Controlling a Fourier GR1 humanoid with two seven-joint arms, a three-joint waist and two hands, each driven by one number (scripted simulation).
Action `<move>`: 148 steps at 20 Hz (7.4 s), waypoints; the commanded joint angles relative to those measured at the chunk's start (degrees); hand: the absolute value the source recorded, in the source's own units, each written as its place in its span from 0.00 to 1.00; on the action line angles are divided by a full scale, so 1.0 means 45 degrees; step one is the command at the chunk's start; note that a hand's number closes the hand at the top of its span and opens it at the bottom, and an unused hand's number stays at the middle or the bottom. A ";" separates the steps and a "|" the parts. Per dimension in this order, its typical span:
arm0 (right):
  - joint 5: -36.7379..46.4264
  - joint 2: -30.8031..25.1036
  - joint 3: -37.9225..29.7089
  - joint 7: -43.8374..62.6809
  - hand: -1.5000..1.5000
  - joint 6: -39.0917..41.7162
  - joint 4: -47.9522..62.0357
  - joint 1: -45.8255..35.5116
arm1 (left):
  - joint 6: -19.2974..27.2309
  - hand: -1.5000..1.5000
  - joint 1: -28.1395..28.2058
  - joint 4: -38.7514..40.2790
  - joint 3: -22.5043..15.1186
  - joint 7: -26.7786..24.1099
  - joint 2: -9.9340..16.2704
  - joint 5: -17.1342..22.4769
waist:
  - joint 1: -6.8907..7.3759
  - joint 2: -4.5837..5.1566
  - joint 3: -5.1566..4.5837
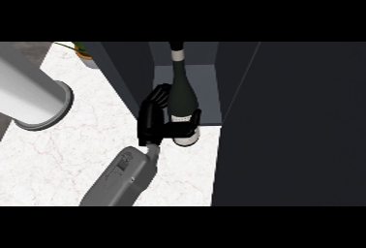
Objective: Pick up the wine, place it into the cabinet and close the cabinet
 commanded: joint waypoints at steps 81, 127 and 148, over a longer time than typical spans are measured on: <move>-0.0918 0.0952 0.0029 -0.0571 0.00 0.1596 -0.2125 0.2657 | -0.2021 0.00 -0.7770 1.0927 0.1720 -0.4848 0.0693 0.2355 | 0.0216 -0.0078 0.0009; -0.0949 -0.1419 0.3716 0.0700 1.00 0.3497 -0.2536 0.2725 | -0.0244 0.00 0.6738 -0.8539 -0.2618 -0.2175 0.4078 0.0176 | 0.0533 -0.0127 -0.0009; 0.1371 0.2616 0.7884 0.3117 1.00 0.0277 0.1277 -0.2597 | -0.3563 0.00 1.1031 -1.1571 0.1321 -0.2870 0.7729 0.2890 | 0.1006 -0.0182 -0.0064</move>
